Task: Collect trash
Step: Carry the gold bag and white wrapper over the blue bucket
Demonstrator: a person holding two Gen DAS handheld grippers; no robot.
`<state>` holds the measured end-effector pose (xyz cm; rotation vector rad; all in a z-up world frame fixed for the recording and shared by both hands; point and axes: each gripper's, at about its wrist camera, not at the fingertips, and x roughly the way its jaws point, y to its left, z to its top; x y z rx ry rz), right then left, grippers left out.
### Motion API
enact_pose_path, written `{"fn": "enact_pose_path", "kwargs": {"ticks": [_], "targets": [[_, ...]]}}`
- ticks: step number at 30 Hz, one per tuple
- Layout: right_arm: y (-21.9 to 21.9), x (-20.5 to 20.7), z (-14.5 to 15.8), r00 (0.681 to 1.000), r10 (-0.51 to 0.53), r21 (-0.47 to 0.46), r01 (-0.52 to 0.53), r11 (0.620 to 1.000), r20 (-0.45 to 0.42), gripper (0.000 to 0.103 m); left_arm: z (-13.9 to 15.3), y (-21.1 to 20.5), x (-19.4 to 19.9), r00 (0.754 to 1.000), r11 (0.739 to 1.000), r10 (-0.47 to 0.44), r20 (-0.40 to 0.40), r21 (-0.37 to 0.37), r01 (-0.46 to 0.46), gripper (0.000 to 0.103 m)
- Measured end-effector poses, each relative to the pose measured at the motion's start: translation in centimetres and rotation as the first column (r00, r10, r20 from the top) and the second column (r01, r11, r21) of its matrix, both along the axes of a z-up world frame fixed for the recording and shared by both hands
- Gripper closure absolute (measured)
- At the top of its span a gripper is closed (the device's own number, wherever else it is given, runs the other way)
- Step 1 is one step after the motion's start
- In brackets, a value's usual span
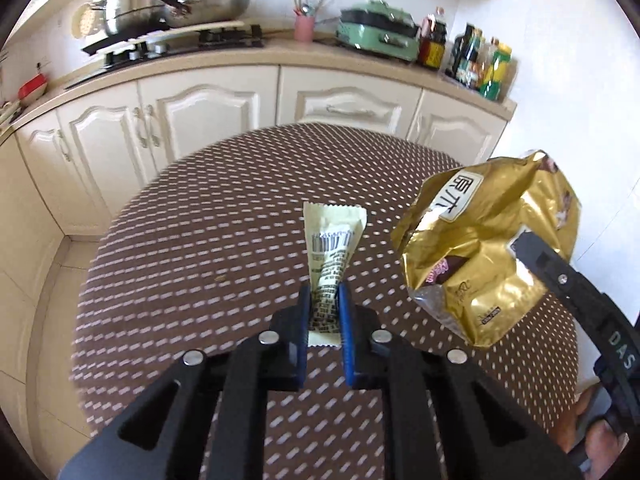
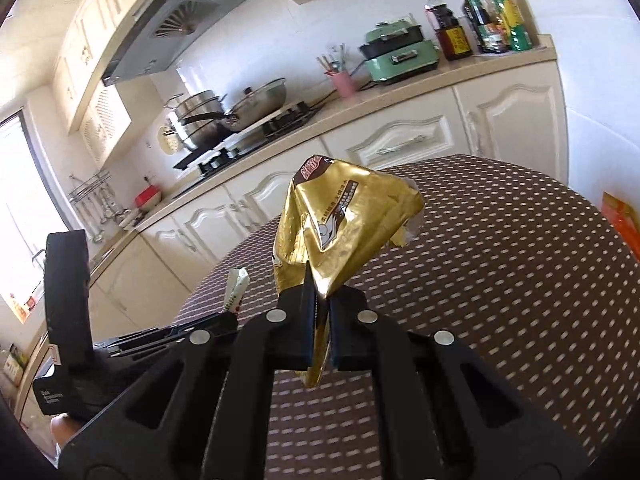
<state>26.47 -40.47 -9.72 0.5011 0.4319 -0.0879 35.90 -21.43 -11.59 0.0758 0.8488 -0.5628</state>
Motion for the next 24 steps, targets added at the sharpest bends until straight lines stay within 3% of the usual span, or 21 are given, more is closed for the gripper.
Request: {"fn": "enact_pose_path", "kwargs": {"ticks": [8, 14, 19, 24], "targets": [[9.3, 0.9, 2.2, 0.989, 0.148, -0.019, -0.147, 0.989, 0.018, 0.097, 2.0, 11.3, -1.7, 0.994, 0.991, 0.109, 0.022, -0.082, -0.107, 0.09], [19.5, 2.8, 2.3, 0.952, 0.307, -0.038, -0.307, 0.951, 0.004, 0.097, 1.9, 21.5, -2.7, 0.971, 0.965, 0.239, 0.011, -0.116, -0.236, 0.09], [28.0, 5.1, 0.8, 0.9, 0.435, -0.048, -0.436, 0.899, -0.042, 0.097, 0.1, 29.4, -3.2, 0.939, 0.931, 0.344, -0.019, -0.119, -0.344, 0.09], [35.4, 7.4, -2.6, 0.84, 0.529, -0.047, -0.537, 0.842, -0.123, 0.097, -4.6, 36.8, -3.2, 0.888, 0.883, 0.45, -0.096, -0.102, -0.458, 0.09]]}}
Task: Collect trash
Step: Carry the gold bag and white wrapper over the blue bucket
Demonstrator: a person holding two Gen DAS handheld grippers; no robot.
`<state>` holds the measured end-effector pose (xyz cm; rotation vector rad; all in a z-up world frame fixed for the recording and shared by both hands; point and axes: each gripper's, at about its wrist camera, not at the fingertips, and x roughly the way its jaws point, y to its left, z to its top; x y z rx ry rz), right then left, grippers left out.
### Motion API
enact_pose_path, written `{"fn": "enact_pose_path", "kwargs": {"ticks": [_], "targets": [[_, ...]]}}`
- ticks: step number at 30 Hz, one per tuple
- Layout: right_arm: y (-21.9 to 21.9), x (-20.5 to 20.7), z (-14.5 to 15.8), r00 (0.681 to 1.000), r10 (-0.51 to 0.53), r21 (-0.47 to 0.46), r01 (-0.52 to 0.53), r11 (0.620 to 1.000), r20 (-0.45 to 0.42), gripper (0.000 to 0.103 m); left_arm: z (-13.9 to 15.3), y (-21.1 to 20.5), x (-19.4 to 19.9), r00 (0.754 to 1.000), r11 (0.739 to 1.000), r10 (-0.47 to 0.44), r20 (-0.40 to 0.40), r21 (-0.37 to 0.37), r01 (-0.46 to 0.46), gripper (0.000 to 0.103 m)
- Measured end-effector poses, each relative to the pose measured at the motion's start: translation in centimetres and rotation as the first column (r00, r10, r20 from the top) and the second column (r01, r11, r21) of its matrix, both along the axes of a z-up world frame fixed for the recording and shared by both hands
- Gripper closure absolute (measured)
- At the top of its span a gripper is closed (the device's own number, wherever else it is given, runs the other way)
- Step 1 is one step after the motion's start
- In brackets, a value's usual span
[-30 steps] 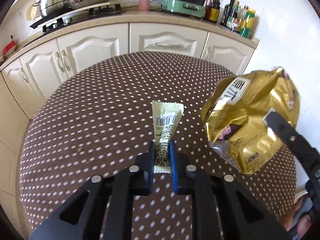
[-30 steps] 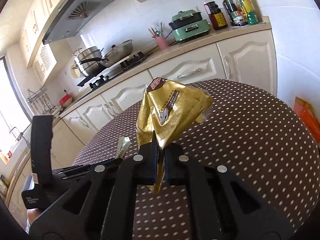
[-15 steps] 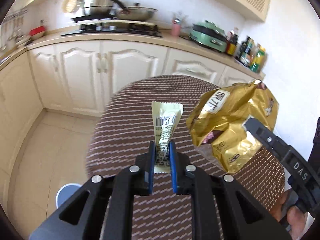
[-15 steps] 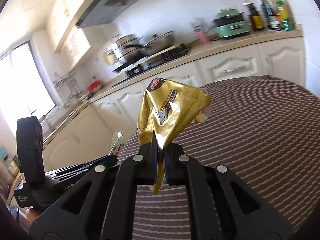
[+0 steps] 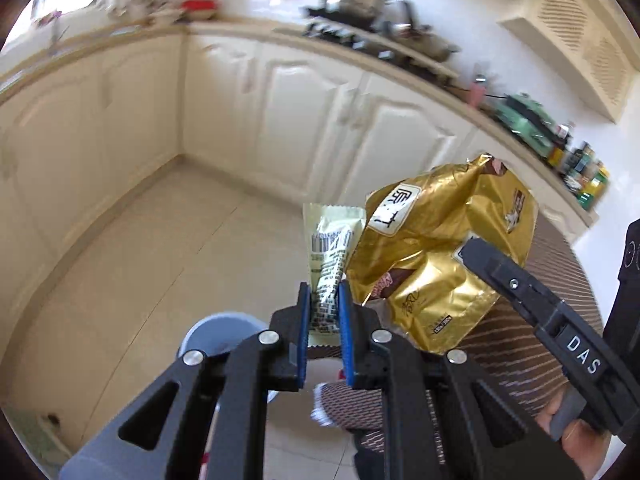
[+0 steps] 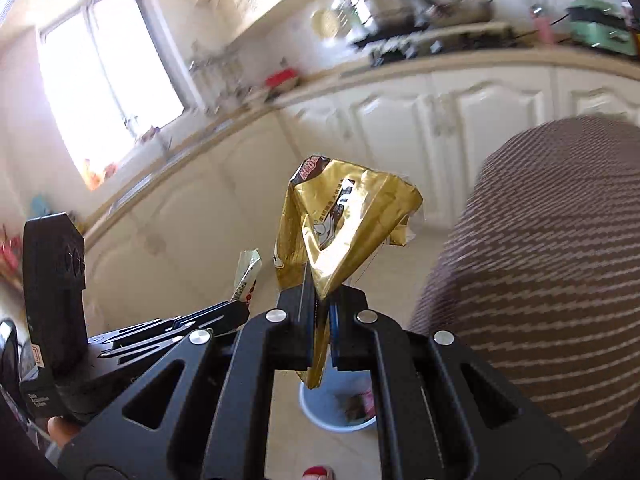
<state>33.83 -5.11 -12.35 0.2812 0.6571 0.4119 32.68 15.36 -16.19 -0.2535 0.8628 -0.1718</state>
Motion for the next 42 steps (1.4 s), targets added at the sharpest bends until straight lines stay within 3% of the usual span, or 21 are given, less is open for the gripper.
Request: {"fn": "enact_pose_path", "kwargs": {"ticks": [4, 9, 18, 23, 27, 33, 42], "targets": [[5.3, 1.6, -4.9, 0.994, 0.065, -0.057, -0.071, 0.996, -0.091, 0.097, -5.0, 4.2, 0.5, 0.994, 0.998, 0.058, -0.093, -0.015, -0.06, 0.09], [9.3, 3.9, -11.9, 0.971, 0.09, -0.115, -0.117, 0.986, -0.22, 0.097, -12.4, 7.8, 1.6, 0.968, 0.993, 0.1, -0.229, -0.038, -0.111, 0.09], [11.1, 7.3, -22.8, 0.908, 0.049, -0.184, -0.137, 0.973, -0.416, 0.097, -24.3, 9.0, 4.9, 0.901, 0.99, 0.087, -0.426, -0.064, -0.125, 0.09], [11.3, 8.6, -27.2, 0.872, 0.018, -0.208, -0.137, 0.968, -0.489, 0.097, -29.6, 9.4, 6.2, 0.862, 0.989, 0.082, -0.5, -0.07, -0.134, 0.09], [11.4, 9.1, -29.3, 0.854, 0.008, -0.217, -0.141, 0.966, -0.52, 0.097, -31.8, 9.2, 7.1, 0.848, 0.987, 0.073, -0.524, -0.086, -0.138, 0.086], [11.8, 9.2, -31.3, 0.837, 0.007, -0.223, -0.153, 0.963, -0.548, 0.097, -33.2, 8.9, 7.0, 0.827, 0.988, 0.091, -0.555, -0.051, -0.143, 0.059], [13.0, 9.5, -33.1, 0.826, 0.011, -0.214, -0.159, 0.964, -0.563, 0.097, -33.0, 10.3, 6.5, 0.814, 0.984, 0.122, -0.567, -0.034, -0.172, 0.053]]}}
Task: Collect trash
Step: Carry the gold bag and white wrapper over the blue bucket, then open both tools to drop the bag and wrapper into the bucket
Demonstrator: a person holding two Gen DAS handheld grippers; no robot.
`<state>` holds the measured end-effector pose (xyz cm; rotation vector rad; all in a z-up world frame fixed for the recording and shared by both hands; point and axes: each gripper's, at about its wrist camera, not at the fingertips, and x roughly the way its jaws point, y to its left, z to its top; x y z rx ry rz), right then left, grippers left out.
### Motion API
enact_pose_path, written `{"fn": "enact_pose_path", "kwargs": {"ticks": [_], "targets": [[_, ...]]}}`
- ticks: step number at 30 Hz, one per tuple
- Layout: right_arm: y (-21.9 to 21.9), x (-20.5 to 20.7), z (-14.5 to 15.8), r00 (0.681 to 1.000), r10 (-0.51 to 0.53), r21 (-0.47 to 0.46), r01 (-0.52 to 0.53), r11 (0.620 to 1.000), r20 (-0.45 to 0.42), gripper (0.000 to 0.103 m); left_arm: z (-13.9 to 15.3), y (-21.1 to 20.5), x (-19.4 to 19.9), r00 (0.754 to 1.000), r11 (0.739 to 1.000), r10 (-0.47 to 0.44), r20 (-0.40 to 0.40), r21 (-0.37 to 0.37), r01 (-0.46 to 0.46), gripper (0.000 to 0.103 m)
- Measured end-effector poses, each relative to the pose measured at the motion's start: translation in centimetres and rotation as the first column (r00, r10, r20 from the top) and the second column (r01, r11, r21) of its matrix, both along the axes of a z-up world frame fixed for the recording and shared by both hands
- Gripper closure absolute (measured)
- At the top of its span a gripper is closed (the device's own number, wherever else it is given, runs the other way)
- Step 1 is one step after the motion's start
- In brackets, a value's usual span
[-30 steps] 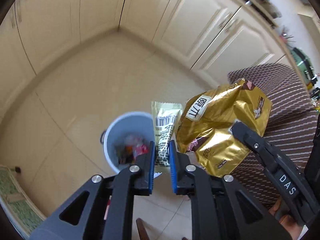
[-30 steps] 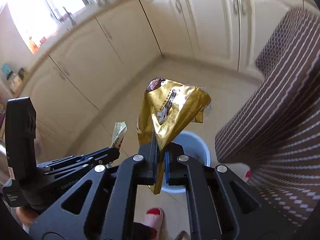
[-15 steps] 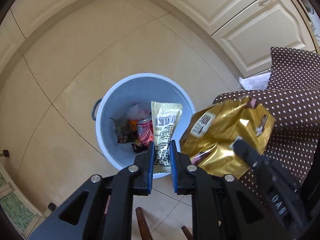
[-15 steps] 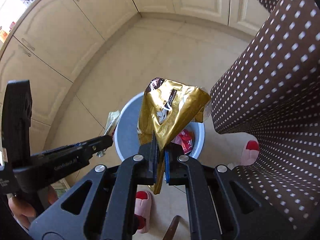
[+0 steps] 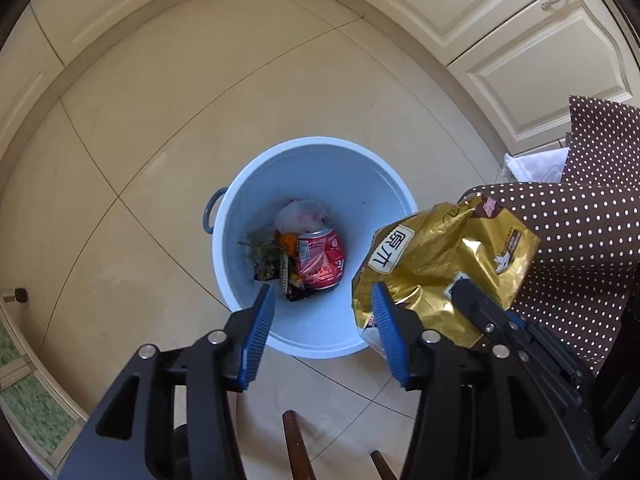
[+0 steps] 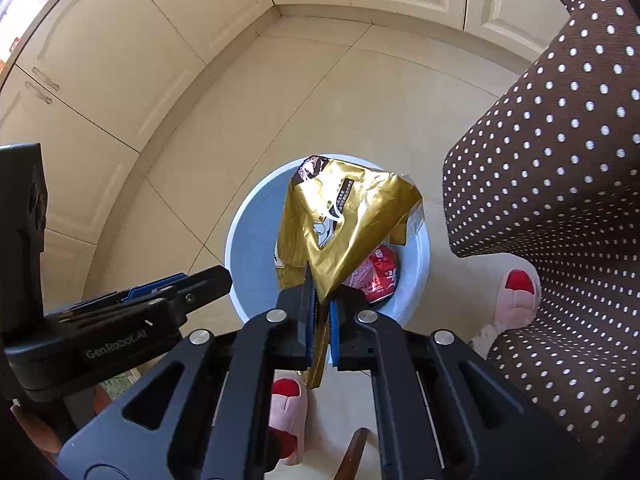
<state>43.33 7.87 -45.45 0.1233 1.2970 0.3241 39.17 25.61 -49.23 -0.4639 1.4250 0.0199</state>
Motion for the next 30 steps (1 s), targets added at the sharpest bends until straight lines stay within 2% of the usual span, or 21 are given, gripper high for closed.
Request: {"fn": "enact_pose_path", "kwargs": {"ticks": [14, 17, 18, 19, 24, 28, 30], "targets": [[0.9, 0.5, -0.9, 1.0, 0.003, 0.009, -0.003, 1.0, -0.005, 0.095, 0.4, 1.7, -0.2, 0.999, 0.999, 0.046, 0.01, -0.016, -0.046, 0.05], [0.8, 0.5, -0.5, 1.0, 0.009, 0.013, -0.009, 1.0, 0.002, 0.086, 0.8, 1.8, -0.3, 0.999, 0.999, 0.048, 0.019, -0.02, -0.047, 0.049], [0.6, 0.5, -0.3, 1.0, 0.006, 0.012, -0.006, 1.0, 0.008, 0.078, 0.9, 1.8, -0.3, 0.999, 0.999, 0.047, 0.022, -0.019, -0.047, 0.049], [0.5, 0.5, 0.0, 1.0, 0.003, 0.015, -0.003, 1.0, 0.01, 0.074, 1.0, 1.8, -0.4, 0.999, 0.999, 0.047, 0.025, -0.018, -0.047, 0.049], [-0.1, -0.1, 1.7, 0.999, 0.014, 0.004, -0.014, 1.0, 0.039, 0.074, 2.4, 1.4, -1.1, 0.998, 0.999, 0.036, 0.055, 0.005, -0.036, 0.049], [-0.5, -1.5, 4.6, 0.993, 0.055, -0.047, -0.051, 0.998, 0.1, 0.073, 4.5, 1.1, -2.8, 0.994, 0.998, 0.033, 0.1, 0.055, -0.038, 0.049], [-0.5, -2.3, 6.3, 0.987, 0.082, -0.087, -0.07, 0.994, 0.14, 0.07, 6.2, 0.6, -4.0, 0.991, 0.996, 0.034, 0.129, 0.078, -0.044, 0.046]]}}
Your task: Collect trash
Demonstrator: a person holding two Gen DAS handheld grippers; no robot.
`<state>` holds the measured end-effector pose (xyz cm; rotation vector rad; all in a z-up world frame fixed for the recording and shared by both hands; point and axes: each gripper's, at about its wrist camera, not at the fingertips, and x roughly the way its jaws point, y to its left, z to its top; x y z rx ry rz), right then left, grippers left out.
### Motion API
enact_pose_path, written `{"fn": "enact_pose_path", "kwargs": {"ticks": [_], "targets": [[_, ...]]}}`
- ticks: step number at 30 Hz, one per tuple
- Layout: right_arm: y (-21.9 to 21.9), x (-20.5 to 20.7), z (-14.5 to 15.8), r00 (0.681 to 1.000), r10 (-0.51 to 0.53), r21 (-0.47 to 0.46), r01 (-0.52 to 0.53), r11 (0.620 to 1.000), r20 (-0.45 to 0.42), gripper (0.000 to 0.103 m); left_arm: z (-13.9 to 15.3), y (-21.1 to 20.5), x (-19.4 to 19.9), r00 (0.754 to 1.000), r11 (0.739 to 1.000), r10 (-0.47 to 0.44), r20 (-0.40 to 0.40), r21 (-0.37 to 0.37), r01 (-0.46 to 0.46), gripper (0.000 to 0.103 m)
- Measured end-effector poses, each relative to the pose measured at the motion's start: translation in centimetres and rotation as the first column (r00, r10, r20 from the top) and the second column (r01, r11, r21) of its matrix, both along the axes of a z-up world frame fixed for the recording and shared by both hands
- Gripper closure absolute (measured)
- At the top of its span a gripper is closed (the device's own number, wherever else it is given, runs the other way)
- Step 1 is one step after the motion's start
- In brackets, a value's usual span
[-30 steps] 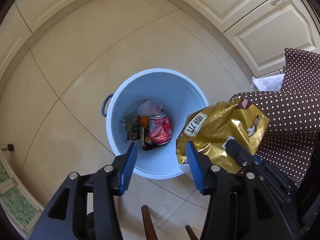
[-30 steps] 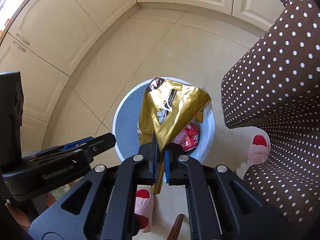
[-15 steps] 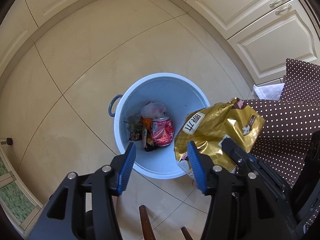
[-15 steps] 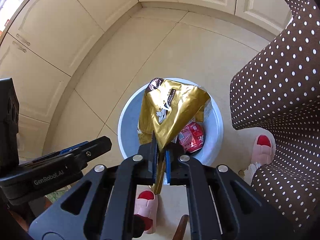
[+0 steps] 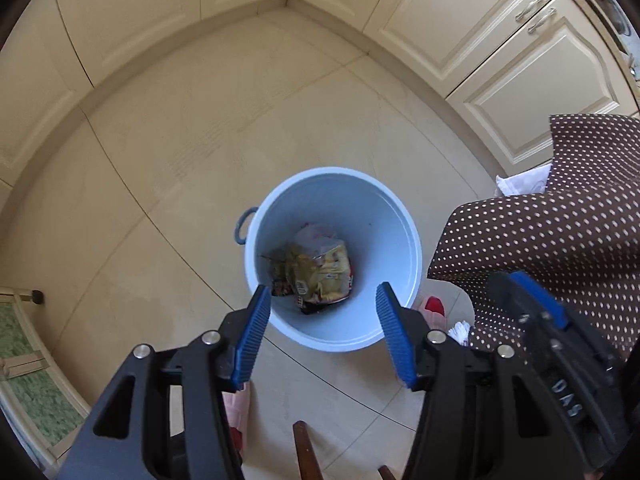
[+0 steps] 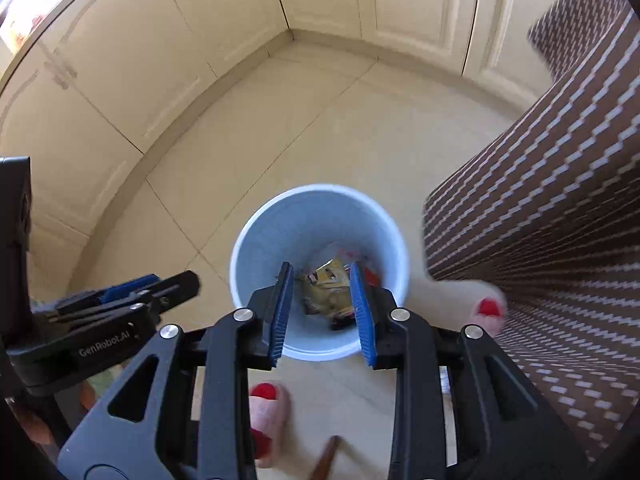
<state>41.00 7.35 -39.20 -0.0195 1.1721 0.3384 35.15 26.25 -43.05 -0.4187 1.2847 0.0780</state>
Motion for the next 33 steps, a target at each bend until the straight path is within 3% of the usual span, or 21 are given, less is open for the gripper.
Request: {"fn": "enact_pose_path", "kwargs": {"ticks": [2, 6, 9, 14, 19, 22, 33], "targets": [[-0.6, -1.3, 2.3, 0.998, 0.026, -0.031, -0.025, 0.999, 0.049, 0.058, 2.0, -0.6, -1.1, 0.999, 1.0, 0.0, 0.034, 0.03, -0.001, 0.045], [-2.9, -4.9, 7.9, 0.983, 0.064, -0.077, -0.052, 0.996, 0.17, 0.058, 7.8, -2.3, -4.2, 0.988, 0.997, -0.011, 0.152, 0.081, -0.002, 0.038], [-4.9, -7.4, 11.9, 0.971, 0.071, -0.052, -0.06, 0.997, 0.228, 0.049, 12.5, -4.1, -6.9, 0.97, 0.99, -0.016, 0.244, 0.142, -0.019, 0.028], [-8.0, -14.3, 19.9, 0.909, 0.07, -0.066, -0.047, 0.997, 0.41, 0.038, 20.1, -8.2, -11.2, 0.925, 0.974, -0.088, 0.37, 0.225, 0.003, 0.023], [-11.6, -21.3, 26.3, 0.827, 0.026, -0.073, 0.018, 0.997, 0.561, 0.03, 27.5, -12.1, -16.8, 0.852, 0.956, -0.154, 0.501, 0.294, 0.0, 0.021], [-14.4, -24.8, 29.5, 0.784, -0.017, -0.045, 0.057, 0.997, 0.621, 0.026, 31.5, -13.9, -20.6, 0.802, 0.951, -0.173, 0.572, 0.31, -0.016, 0.014], [-21.2, -33.4, 37.2, 0.633, -0.125, 0.039, 0.149, 0.988, 0.764, 0.016, 40.7, -19.4, -30.1, 0.639, 0.924, -0.262, 0.723, 0.379, -0.05, 0.009]]}}
